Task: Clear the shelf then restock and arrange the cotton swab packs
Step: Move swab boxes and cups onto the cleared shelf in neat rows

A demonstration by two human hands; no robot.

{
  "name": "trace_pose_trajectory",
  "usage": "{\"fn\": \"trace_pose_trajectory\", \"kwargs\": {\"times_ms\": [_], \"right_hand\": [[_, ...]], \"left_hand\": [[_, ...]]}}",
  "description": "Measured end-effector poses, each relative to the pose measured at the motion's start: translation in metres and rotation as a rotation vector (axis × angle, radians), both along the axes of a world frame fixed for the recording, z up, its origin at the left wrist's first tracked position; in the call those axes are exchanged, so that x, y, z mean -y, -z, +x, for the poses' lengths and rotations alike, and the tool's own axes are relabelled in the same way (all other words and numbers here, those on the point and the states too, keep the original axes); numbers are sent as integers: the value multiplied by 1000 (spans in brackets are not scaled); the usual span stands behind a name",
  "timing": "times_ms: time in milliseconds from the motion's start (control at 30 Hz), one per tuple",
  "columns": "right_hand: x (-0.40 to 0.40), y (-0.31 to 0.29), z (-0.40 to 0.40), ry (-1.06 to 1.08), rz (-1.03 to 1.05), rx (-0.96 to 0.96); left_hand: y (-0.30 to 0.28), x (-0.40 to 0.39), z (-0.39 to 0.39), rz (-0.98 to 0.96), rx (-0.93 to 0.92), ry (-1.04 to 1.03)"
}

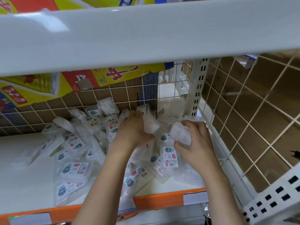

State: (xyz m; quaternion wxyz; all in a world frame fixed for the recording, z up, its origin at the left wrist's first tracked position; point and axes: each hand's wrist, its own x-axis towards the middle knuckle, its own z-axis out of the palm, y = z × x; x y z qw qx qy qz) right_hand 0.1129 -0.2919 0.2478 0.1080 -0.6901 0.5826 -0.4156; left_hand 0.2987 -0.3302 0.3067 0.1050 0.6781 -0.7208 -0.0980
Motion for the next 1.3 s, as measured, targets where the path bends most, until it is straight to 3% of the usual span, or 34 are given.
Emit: {"fn": "trace_pose_trajectory", "kwargs": {"times_ms": [400,967,1300], "right_hand": [[2,-23,115,-197,-83,-27],[-43,-23,406,-363,-2,-89],[-51,-27,441,-397,95,-11]], "left_hand": [[20,-80,116,-291,-354,-260],[38,-144,422,-344,-207,-420],[41,-150,472,-359,-245,-383]]}}
